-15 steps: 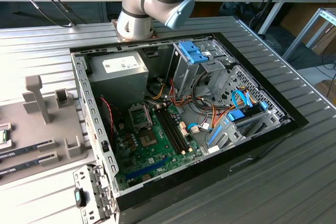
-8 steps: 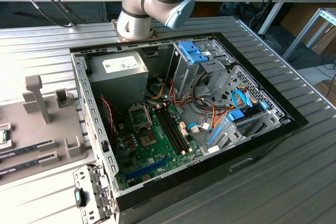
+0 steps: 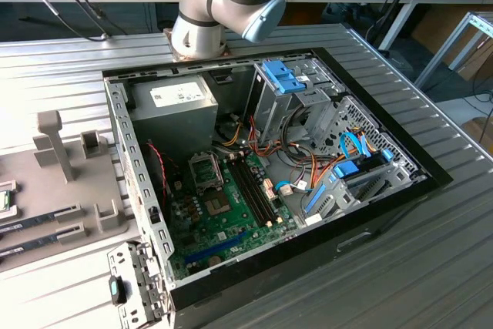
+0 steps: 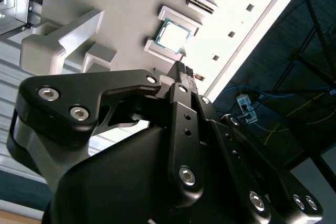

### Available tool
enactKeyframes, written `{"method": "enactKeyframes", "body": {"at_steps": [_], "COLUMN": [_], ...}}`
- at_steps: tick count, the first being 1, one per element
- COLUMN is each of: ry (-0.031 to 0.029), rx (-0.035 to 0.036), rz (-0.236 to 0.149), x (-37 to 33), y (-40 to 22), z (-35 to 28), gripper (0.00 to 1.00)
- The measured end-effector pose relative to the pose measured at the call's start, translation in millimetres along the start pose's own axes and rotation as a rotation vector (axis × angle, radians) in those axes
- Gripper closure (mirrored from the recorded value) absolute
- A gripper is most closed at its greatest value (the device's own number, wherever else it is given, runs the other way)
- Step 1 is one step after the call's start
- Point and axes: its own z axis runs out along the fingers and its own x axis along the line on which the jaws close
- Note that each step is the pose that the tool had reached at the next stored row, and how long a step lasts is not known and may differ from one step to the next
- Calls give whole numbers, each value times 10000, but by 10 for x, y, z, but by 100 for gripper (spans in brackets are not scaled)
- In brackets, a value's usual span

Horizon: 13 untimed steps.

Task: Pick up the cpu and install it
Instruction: 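Pick up the cpu and move it towards the insertion slot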

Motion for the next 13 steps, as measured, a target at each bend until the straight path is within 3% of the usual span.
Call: {"method": "enactKeyframes", "body": {"at_steps": [13], "ry": [-2], "rx": [-1], "rz": [0], "x": [-114], "y": [14], "z": [115], "gripper": [90]}}
